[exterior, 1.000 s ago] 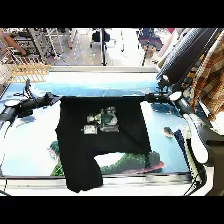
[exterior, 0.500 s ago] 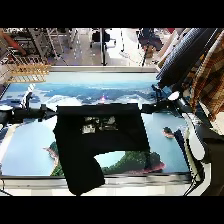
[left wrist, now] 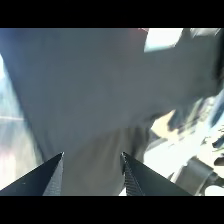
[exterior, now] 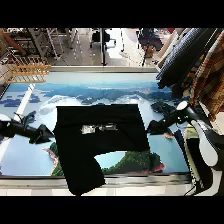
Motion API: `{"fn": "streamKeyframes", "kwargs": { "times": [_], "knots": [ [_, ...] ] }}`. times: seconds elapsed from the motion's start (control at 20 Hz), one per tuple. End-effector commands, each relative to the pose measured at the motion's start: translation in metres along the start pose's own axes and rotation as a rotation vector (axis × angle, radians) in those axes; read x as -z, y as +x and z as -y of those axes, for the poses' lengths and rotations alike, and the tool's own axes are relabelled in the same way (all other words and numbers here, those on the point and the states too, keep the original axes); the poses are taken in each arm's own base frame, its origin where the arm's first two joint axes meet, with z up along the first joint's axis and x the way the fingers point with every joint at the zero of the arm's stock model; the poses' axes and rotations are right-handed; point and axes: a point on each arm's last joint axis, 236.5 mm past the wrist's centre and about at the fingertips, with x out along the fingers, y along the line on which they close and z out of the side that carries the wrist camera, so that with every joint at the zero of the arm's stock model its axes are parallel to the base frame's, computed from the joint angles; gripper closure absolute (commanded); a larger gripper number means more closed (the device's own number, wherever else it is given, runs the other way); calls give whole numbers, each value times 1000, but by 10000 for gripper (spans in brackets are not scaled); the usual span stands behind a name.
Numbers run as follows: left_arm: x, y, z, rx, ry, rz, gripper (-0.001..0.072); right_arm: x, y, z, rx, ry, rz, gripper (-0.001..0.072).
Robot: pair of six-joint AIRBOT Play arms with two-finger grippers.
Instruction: Fold the clothes and pants, and hang the long-sleeved shirts on hangers.
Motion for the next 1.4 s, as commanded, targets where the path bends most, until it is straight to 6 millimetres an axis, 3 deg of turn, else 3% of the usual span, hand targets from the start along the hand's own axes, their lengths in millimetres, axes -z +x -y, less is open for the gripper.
{"fn": "streamKeyframes", "kwargs": {
  "times": [0.0, 0.1, 0.3, 0.45, 0.55, 0.65, 0.75, 0.8, 0.85, 0.9, 1.0, 1.05, 1.15, 1.2, 1.25, 1.35],
  "knots": [
    [64, 18, -9, -60, -37, 18, 336, 46, 11, 17, 18, 3, -50, 287],
    [92, 29, -11, -70, -48, 14, 264, 60, 21, 32, 60, 19, -87, 286],
    [128, 48, -30, -121, -73, -53, 263, 60, 31, 46, 98, 8, -70, 285],
    [129, 64, -39, -149, -75, -33, 262, 58, 36, 46, 82, -12, -66, 281],
    [122, 72, -34, -148, -54, -3, 203, 51, 41, 34, 13, -26, -43, 280],
    [118, 82, -29, -165, -12, -2, 204, 43, 45, 22, -54, -15, -18, 289],
    [123, 94, -25, -179, 25, -41, 210, 45, 49, 14, -72, -32, -37, 362],
    [128, 100, -24, -182, 36, -68, 293, 49, 51, 10, -79, -45, -55, 447],
    [131, 105, -24, -185, 41, -90, 493, 52, 53, 4, -93, -61, -73, 497],
    [133, 107, -24, -183, 36, -101, 632, 53, 53, -1, -107, -64, -81, 504],
    [133, 107, -24, -175, 27, -103, 707, 53, 51, -7, -126, -67, -75, 685],
    [133, 105, -23, -167, 26, -103, 704, 53, 48, -11, -133, -73, -72, 686],
    [133, 92, -2, -81, 81, -94, 705, 58, 37, -22, -136, -100, -72, 687],
    [129, 79, 21, 12, 118, -65, 705, 62, 28, -31, -137, -128, -68, 688],
    [121, 61, 49, 114, 158, -15, 706, 64, 17, -40, -128, -155, -50, 688],
    [89, 6, 105, 306, 249, 166, 707, 59, -5, -57, -94, -113, 28, 689]
  ]
}}
